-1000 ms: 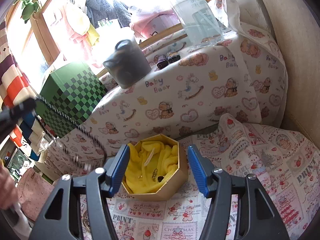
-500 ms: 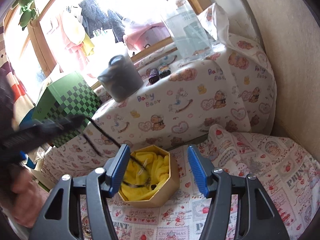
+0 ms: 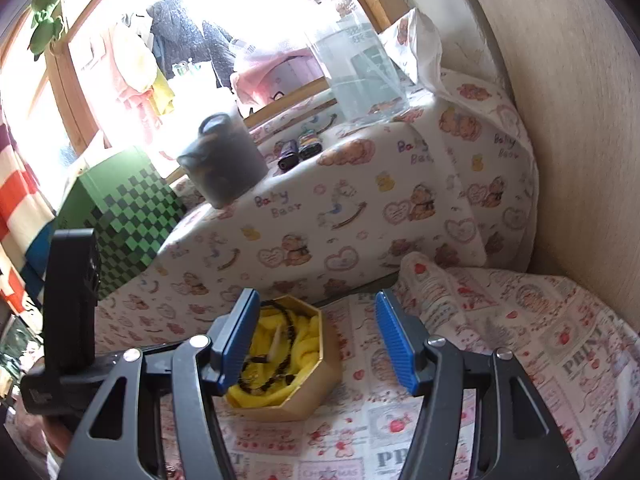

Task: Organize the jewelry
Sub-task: 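Lower the bracelet into the yellow box and open the left tool, then move the left tool toward the silver bangle and trinket dish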

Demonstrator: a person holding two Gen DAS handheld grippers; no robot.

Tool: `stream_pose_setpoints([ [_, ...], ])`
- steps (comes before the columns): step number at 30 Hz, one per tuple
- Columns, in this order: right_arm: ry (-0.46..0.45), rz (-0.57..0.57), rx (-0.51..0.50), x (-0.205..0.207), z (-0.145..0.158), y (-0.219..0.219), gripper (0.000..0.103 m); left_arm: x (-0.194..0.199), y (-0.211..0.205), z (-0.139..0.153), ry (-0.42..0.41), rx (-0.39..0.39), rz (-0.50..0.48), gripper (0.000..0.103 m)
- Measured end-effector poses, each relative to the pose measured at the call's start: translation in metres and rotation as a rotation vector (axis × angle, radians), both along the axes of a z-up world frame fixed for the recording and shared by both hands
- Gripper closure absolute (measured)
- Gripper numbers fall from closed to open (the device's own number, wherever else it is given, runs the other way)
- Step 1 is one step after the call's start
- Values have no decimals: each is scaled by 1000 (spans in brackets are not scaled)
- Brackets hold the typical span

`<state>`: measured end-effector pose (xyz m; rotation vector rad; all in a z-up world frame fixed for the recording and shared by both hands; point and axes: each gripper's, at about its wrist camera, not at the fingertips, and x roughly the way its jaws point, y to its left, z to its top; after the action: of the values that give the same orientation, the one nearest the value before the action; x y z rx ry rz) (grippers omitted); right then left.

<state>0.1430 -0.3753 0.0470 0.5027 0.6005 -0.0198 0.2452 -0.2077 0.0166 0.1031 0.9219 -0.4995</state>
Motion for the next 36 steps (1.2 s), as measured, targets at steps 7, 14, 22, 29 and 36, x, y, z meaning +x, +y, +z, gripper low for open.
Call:
stream_pose_setpoints([
  [7, -20, 31, -50, -2, 5, 14, 44, -32, 52, 38, -149, -24, 99, 65],
  [14, -62, 89, -93, -10, 17, 33, 41, -84, 127, 56, -322, 12, 229, 33],
  [22, -101, 177, -192, -22, 22, 71, 32, -119, 156, 50, -457, 83, 227, 0],
  [29, -37, 231, -207, -17, 6, 89, 24, -103, 137, -8, -277, 226, 135, 0],
  [36, -29, 251, -231, -18, 4, 96, 13, -107, 143, -13, -153, 117, 51, 0],
])
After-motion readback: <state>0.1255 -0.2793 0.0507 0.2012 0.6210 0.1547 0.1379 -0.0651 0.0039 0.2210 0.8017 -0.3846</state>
